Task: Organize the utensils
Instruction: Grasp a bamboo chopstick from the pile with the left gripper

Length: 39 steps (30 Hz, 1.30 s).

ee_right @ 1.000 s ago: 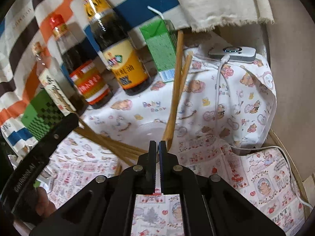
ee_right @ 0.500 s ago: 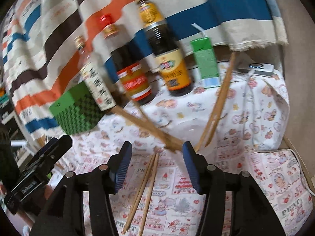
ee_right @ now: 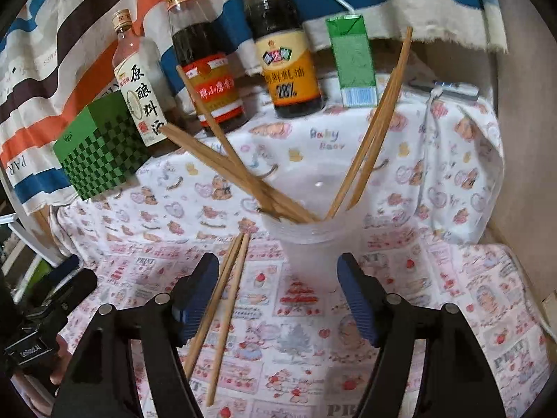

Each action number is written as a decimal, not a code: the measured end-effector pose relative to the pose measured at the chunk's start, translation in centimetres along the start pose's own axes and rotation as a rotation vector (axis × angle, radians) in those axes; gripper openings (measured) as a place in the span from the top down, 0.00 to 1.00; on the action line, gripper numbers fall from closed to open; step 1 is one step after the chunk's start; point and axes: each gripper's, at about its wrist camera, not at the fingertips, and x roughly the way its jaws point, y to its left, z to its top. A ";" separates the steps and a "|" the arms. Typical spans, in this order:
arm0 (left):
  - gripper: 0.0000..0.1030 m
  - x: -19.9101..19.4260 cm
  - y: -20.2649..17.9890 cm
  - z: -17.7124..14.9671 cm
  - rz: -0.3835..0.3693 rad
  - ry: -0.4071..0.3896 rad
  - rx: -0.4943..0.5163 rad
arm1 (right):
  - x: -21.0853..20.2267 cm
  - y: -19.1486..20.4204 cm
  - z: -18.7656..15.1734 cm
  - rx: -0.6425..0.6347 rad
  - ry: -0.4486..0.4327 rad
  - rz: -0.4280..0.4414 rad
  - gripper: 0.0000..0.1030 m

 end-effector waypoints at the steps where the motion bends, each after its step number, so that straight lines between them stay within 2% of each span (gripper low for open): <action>1: 0.01 0.3 -0.2 -0.2 0.007 0.015 0.009 | 0.2 0.0 0.0 -0.003 0.016 0.018 0.30; 3: 0.01 1.1 -0.8 -0.6 0.036 0.043 0.036 | 0.6 0.1 -0.2 -0.003 0.026 0.020 0.29; 6: 0.01 2.9 -1.3 -1.3 0.098 0.147 0.069 | 1.1 0.1 -0.4 -0.017 0.036 -0.006 0.29; 11: 0.04 4.6 -1.6 -2.3 0.083 0.266 0.056 | 1.8 0.0 -0.7 -0.009 0.066 -0.022 0.29; 14: 0.18 5.2 -1.9 -2.8 0.047 0.309 0.062 | 2.0 0.2 -0.8 -0.016 0.071 -0.032 0.29; 17: 0.25 5.9 -2.2 -3.2 -0.002 0.346 0.054 | 2.2 0.3 -1.0 -0.014 0.088 -0.023 0.29; 19: 0.31 6.5 -2.2 -3.6 0.004 0.378 0.048 | 2.4 0.3 -1.1 -0.009 0.097 -0.007 0.28; 21: 0.45 7.1 -2.3 -3.9 -0.012 0.415 0.054 | 2.4 0.3 -1.2 -0.005 0.101 -0.006 0.28; 22: 0.47 7.3 -2.4 -4.1 -0.030 0.426 0.053 | 2.4 0.3 -1.2 -0.005 0.100 -0.006 0.28; 24: 0.49 7.3 -2.5 -4.3 -0.046 0.440 0.048 | 2.4 0.3 -1.2 -0.005 0.097 -0.010 0.28; 26: 0.56 7.2 -2.6 -4.3 -0.061 0.446 0.055 | 2.3 0.3 -1.1 -0.004 0.096 -0.014 0.27; 28: 0.58 6.9 -2.6 -4.1 -0.073 0.439 0.051 | 2.3 0.3 -1.1 -0.005 0.097 -0.012 0.27; 33: 0.77 7.4 -3.3 -4.6 -0.054 0.456 0.088 | 2.0 0.3 -1.0 -0.009 0.084 -0.018 0.25; 37: 0.77 7.1 -4.7 -4.9 -0.080 0.449 0.133 | 2.1 0.4 -1.1 -0.014 0.089 -0.029 0.25; 39: 0.78 7.2 -5.2 -5.2 -0.067 0.439 0.152 | 2.2 0.3 -1.1 -0.005 0.105 -0.009 0.25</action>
